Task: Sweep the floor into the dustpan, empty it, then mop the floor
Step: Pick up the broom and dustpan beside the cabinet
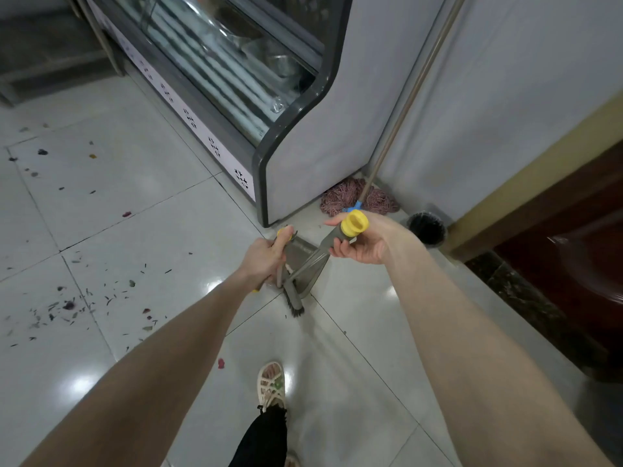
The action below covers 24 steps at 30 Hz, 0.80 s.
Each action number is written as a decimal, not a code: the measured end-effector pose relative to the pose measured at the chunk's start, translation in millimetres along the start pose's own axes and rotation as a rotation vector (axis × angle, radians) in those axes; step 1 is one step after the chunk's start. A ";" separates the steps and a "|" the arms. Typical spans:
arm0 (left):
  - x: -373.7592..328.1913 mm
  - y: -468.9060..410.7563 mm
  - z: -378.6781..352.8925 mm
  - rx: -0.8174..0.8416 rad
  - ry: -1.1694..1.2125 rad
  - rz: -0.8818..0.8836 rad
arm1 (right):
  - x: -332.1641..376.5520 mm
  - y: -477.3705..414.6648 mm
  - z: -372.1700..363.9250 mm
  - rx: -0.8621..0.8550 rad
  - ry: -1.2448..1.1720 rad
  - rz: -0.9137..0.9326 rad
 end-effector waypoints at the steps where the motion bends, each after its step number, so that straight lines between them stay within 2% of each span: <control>1: 0.5 11.1 0.7 -0.006 -0.007 -0.008 | -7.7 7.0 -1.3 -0.001 -0.006 0.014; 4: 4.3 45.2 -3.7 -0.013 -0.041 -0.036 | -36.0 23.3 -6.8 -0.007 -0.025 0.038; 11: 24.3 109.9 4.4 -0.071 -0.047 -0.029 | -95.7 57.1 -31.8 0.053 0.045 -0.031; 17: 38.3 135.5 32.8 -0.105 -0.028 0.010 | -112.3 78.1 -34.5 0.033 0.079 -0.048; 24: 51.5 154.1 72.9 -0.116 -0.033 0.030 | -120.5 96.5 -33.4 -0.037 0.010 -0.004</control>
Point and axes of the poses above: each hand's wrist, its own y-axis away from the middle knuckle, its own z-axis out of the back of the hand, x = y × z, the point moved 4 cm from there along -y, towards the middle knuckle, and after that the axes turned 3 degrees about y, right-handed, at the moved point
